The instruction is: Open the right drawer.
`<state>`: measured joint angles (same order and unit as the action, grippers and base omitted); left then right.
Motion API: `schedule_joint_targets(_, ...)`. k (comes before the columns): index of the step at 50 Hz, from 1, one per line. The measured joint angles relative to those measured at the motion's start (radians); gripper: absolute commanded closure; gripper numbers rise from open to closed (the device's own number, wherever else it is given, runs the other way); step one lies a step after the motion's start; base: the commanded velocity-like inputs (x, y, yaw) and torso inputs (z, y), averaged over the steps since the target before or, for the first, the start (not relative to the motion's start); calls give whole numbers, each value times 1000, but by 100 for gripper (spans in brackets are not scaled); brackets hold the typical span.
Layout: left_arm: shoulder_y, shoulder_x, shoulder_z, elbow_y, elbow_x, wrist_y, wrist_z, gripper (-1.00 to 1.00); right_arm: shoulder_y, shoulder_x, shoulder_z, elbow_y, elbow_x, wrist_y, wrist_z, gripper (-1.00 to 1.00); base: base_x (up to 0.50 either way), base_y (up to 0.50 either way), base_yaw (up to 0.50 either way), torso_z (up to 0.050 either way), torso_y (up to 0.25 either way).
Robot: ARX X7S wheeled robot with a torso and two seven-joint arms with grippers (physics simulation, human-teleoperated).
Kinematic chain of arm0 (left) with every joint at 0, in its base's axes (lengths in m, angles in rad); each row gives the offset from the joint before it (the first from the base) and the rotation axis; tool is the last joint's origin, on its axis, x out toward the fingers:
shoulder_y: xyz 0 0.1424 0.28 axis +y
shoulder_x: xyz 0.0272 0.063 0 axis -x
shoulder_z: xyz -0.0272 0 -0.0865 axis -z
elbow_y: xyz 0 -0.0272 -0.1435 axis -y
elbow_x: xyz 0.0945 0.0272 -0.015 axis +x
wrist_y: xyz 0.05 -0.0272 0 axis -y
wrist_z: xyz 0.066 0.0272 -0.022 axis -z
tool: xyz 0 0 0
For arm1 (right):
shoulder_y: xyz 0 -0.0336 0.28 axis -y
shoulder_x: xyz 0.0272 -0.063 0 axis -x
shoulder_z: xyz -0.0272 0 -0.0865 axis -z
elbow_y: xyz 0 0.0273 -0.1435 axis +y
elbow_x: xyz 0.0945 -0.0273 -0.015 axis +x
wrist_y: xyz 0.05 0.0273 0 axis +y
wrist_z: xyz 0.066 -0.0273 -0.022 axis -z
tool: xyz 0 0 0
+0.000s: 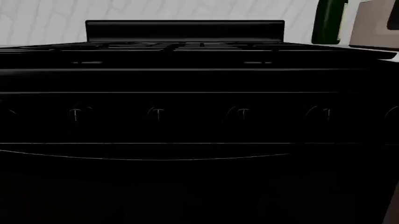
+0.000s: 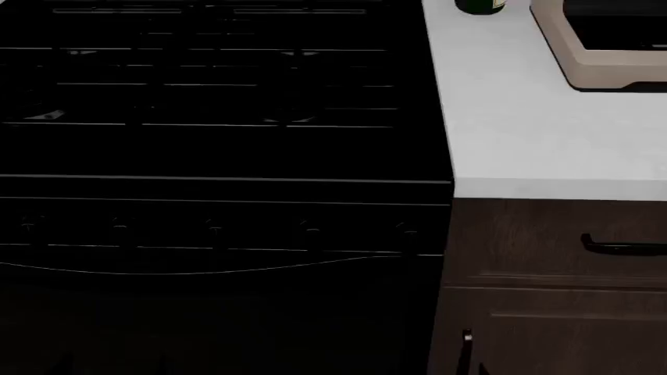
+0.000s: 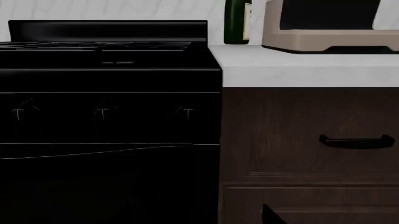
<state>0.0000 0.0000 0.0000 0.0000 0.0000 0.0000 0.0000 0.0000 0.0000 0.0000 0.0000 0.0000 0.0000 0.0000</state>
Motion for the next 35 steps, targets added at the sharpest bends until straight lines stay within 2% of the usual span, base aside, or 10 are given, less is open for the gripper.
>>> schedule_joint_targets(30,1,-61,63,6,-58,-8,-71,-100,-4,55,-64,-17,69,-7,60,-100,0,0,0,0,0)
schedule_joint_targets(35,0,-69,71,5,-64,-7,-80,-100,-4,62,-72,-16,80,-11,66,-100,0,-172,0,0,0)
